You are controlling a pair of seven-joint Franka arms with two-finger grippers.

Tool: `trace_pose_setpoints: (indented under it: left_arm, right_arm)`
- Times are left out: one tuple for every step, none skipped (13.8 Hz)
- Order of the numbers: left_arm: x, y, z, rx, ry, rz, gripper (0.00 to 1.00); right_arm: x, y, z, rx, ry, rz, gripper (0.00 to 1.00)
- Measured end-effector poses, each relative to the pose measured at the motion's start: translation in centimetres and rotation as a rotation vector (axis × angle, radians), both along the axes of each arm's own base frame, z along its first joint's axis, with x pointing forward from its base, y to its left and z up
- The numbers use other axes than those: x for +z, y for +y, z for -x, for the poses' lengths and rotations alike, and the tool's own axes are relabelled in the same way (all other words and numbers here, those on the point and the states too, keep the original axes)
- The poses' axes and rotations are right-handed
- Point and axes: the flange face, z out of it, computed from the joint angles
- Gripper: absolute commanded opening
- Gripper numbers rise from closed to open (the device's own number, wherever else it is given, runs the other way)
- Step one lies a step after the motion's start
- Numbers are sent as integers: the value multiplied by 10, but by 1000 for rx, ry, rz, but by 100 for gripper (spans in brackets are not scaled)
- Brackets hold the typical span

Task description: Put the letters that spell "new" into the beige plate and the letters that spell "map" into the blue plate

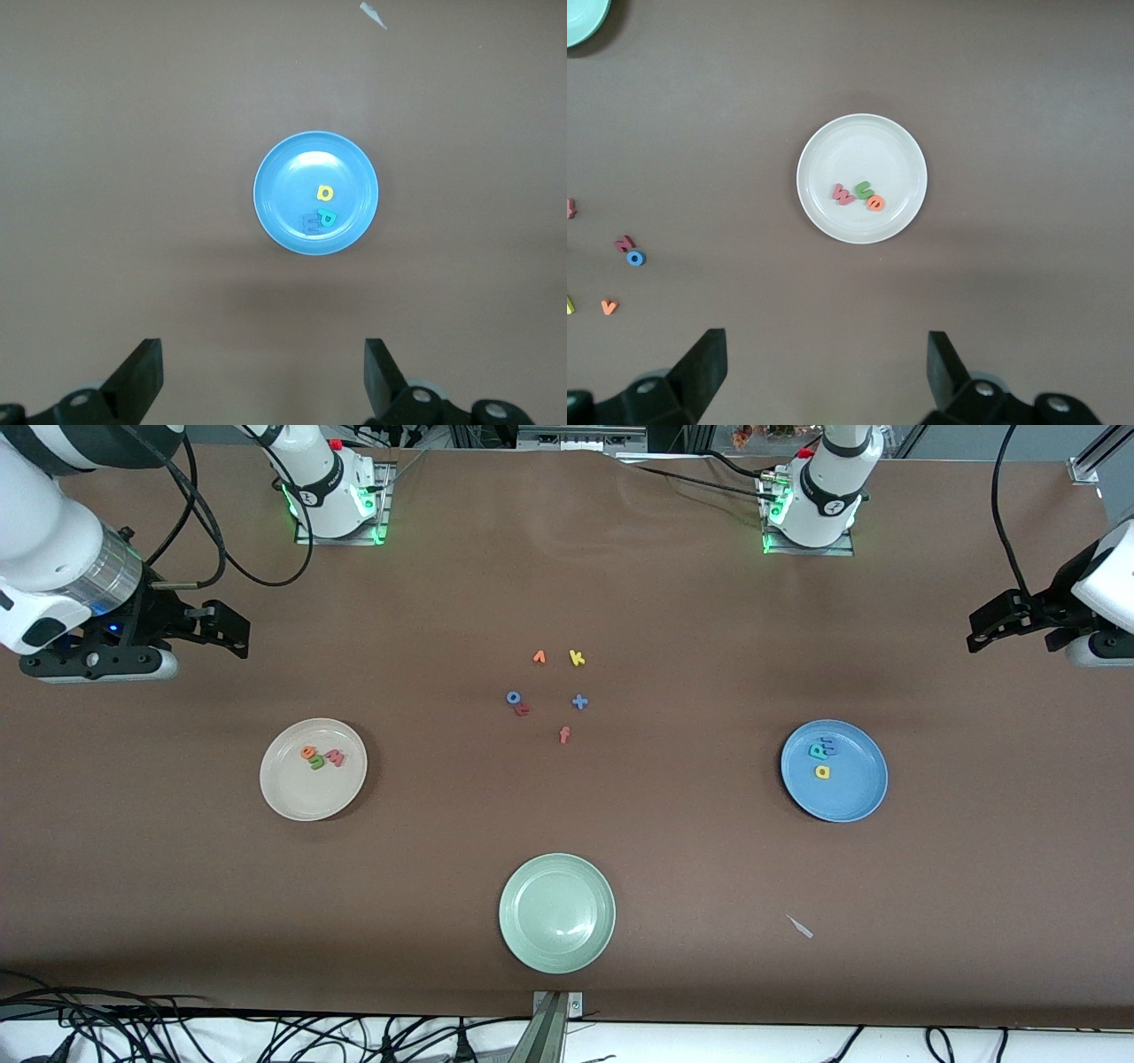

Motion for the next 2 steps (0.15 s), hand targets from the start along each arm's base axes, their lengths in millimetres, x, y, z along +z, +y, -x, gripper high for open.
trace_pose_setpoints:
  left_arm:
    - [-1,0,0,0,2,0,100]
    - [-1,0,-1,0,3,1,100]
  right_arm:
    - [0,0,0,0,-1,0,100]
    - [0,0,0,1,-1,0,100]
